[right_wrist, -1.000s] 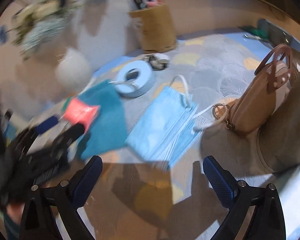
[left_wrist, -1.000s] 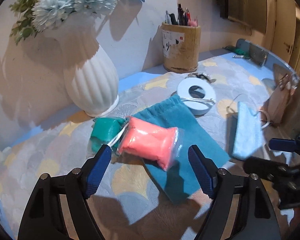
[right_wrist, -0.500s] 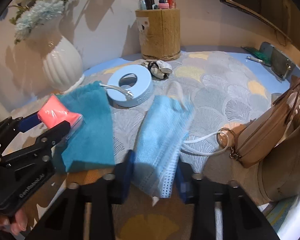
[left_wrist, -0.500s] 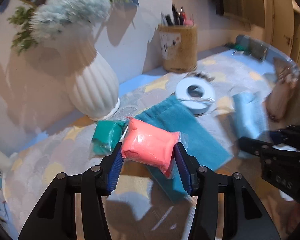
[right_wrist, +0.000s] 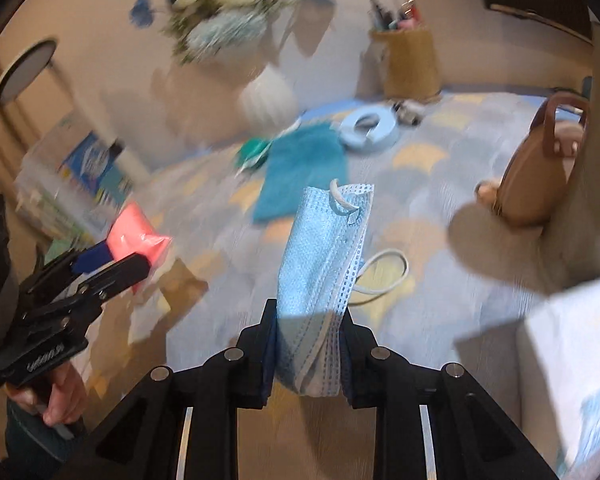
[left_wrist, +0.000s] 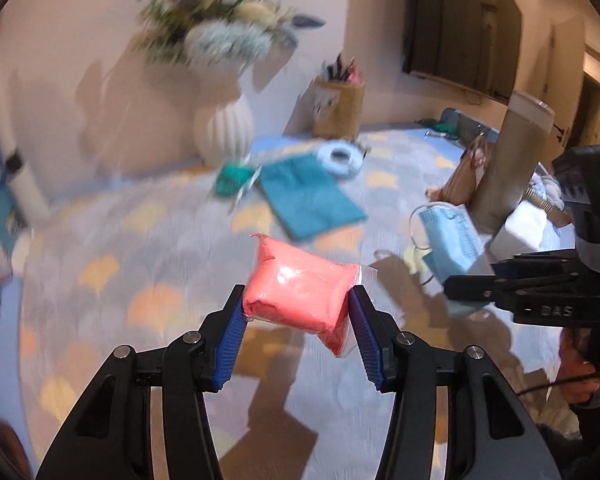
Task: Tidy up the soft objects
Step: 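Carry the pink bag and face mask over to the glass plate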
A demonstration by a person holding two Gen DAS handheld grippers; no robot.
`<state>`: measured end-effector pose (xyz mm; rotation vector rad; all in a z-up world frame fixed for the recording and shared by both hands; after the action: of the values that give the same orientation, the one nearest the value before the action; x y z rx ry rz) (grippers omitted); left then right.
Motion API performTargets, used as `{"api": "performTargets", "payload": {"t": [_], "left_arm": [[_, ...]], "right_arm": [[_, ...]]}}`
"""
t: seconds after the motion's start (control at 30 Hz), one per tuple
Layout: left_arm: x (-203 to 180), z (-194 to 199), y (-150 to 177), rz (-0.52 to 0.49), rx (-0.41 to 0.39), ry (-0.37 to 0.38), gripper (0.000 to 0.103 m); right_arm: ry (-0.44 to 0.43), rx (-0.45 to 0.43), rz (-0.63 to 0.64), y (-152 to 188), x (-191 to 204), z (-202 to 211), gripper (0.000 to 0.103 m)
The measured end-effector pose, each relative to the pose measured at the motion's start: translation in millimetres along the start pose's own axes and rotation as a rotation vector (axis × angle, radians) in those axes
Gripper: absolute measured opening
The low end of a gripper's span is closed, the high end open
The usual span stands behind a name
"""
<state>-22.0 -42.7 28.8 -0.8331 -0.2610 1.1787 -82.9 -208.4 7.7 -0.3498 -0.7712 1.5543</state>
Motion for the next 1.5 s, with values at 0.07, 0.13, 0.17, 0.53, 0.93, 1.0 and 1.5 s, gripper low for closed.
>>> {"api": "performTargets", "payload": {"t": [0.07, 0.13, 0.17, 0.53, 0.93, 1.0, 1.5], "left_arm": [[9.1, -4.0, 11.1, 0.059, 0.023, 0.007, 0.048], [16.5, -8.4, 22.5, 0.109, 0.040, 0.013, 0.048], [18.0, -10.4, 26.5, 0.118, 0.042, 0.010, 0.048], [16.7, -8.6, 33.2, 0.106, 0.004, 0.011, 0.048], [-23.8, 15.9, 21.6, 0.011, -0.035, 0.023, 0.048], [-45.9, 30.6, 12.5, -0.037, -0.075, 0.043, 0.048], [-242.7, 46.5, -30.4, -0.294, -0.119, 0.339, 0.048]], "right_arm": [[0.004, 0.043, 0.034, 11.2, 7.3, -1.4, 0.026], [0.024, 0.090, 0.032, 21.5, 9.2, -2.8, 0.029], [0.021, 0.107, 0.022, 25.8, 9.2, -2.8, 0.035], [0.080, 0.106, -0.088, 41.7, 0.4, 2.4, 0.079], [0.116, 0.063, 0.023, 30.9, 23.9, 29.7, 0.024], [0.085, 0.014, 0.005, 22.4, 20.7, 49.9, 0.024], [0.261, -0.295, -0.142, 26.4, -73.1, 219.1, 0.024]]}}
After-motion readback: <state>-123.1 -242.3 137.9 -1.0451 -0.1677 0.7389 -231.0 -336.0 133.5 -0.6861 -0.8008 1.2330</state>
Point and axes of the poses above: each gripper's, at about its wrist camera, not at the fingertips, and z roughly against the way its jaws point, x to its left, y to its underside, the point moved 2 cm from there along -z, roughly the way its jaws point, and after that the axes turned 12 degrees about z, right-handed, at the moved point
